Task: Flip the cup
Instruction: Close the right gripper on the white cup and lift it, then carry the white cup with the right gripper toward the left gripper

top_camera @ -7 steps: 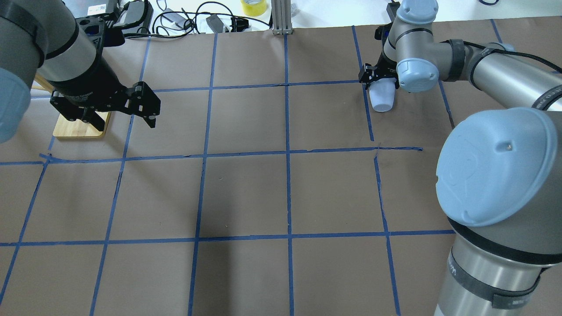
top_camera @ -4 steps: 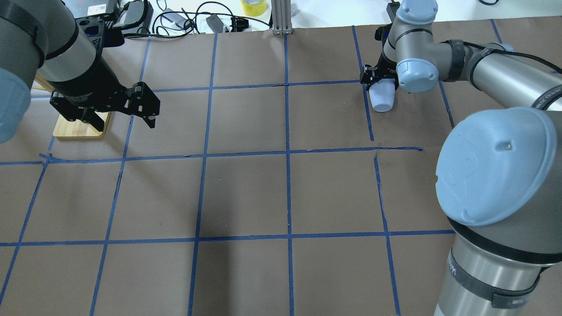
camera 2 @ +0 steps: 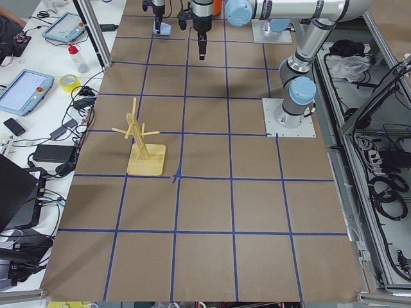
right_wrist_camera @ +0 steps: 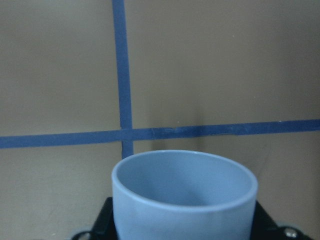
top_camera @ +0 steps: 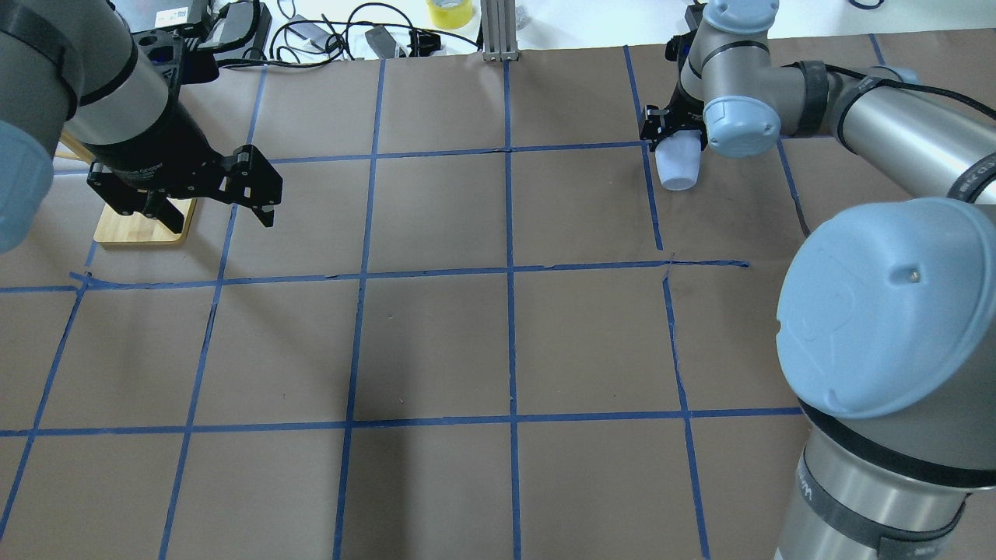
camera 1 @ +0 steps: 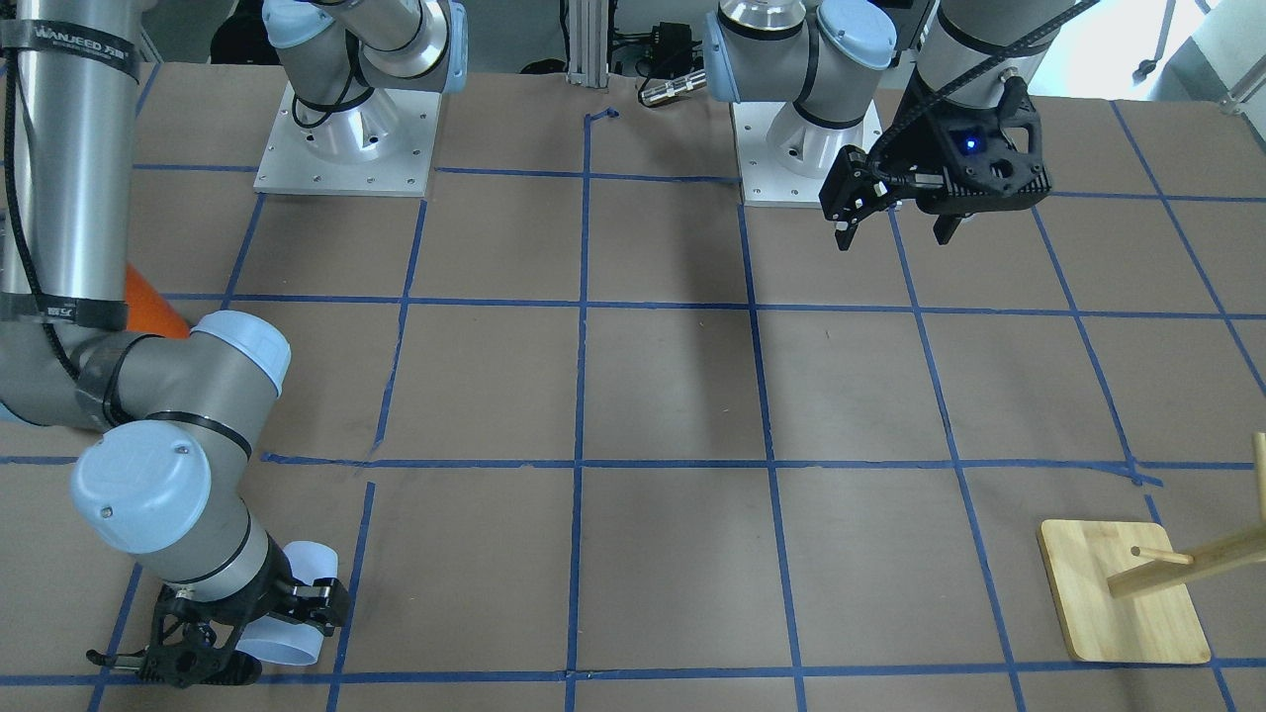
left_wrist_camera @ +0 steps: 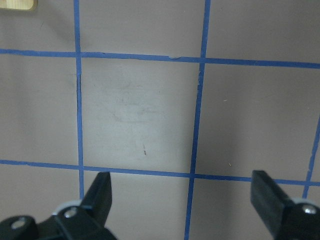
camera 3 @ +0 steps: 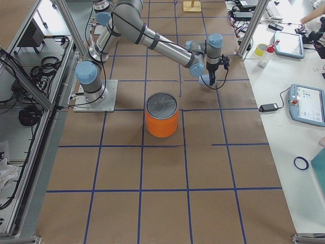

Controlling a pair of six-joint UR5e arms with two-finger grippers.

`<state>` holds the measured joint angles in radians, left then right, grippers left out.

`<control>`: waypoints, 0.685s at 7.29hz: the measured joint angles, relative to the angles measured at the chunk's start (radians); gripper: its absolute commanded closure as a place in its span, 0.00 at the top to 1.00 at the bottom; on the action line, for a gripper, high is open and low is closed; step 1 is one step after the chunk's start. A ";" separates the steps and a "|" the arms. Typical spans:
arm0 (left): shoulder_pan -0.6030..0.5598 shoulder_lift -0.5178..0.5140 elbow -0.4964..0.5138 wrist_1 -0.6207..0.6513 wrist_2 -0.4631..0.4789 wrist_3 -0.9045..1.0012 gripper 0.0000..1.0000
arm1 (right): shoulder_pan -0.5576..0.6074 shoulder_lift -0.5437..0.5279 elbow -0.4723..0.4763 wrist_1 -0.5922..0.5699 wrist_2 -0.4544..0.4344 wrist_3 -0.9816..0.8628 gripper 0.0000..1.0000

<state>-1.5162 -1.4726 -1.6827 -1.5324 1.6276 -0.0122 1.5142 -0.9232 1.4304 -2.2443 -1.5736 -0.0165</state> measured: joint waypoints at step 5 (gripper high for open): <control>0.000 0.000 -0.005 0.000 0.001 0.000 1.00 | 0.206 -0.105 0.001 0.128 -0.015 0.009 0.00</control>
<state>-1.5159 -1.4726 -1.6873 -1.5320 1.6286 -0.0123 1.7200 -1.0280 1.4316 -2.1164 -1.5888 -0.0077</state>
